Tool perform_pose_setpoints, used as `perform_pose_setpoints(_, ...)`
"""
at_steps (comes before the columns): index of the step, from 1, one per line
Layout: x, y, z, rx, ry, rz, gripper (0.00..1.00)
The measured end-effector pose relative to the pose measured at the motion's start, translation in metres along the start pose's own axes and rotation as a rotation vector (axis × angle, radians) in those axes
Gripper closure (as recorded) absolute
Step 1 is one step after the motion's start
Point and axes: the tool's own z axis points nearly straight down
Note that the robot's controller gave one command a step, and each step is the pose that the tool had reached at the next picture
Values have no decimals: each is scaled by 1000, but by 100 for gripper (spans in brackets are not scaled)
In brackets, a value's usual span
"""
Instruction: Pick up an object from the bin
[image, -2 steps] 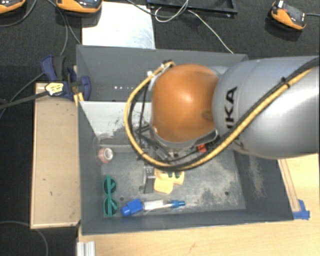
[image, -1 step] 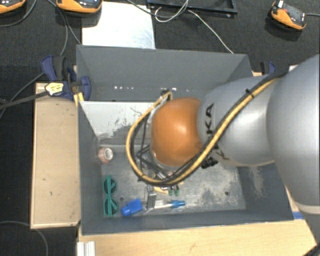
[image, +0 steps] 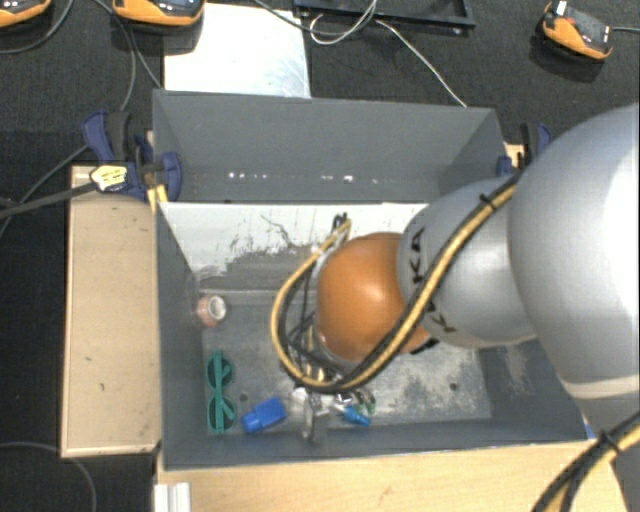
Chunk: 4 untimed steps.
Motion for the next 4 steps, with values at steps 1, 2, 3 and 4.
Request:
perform_pose_setpoints(1,-5,14,11,0,-11,-136,0)
perform_pose_setpoints(2,-28,67,13,-4,-5,29,0)
perform_pose_setpoints(3,-28,60,13,0,-11,-214,100)
perform_pose_setpoints(4,-28,60,13,0,-11,-210,100)
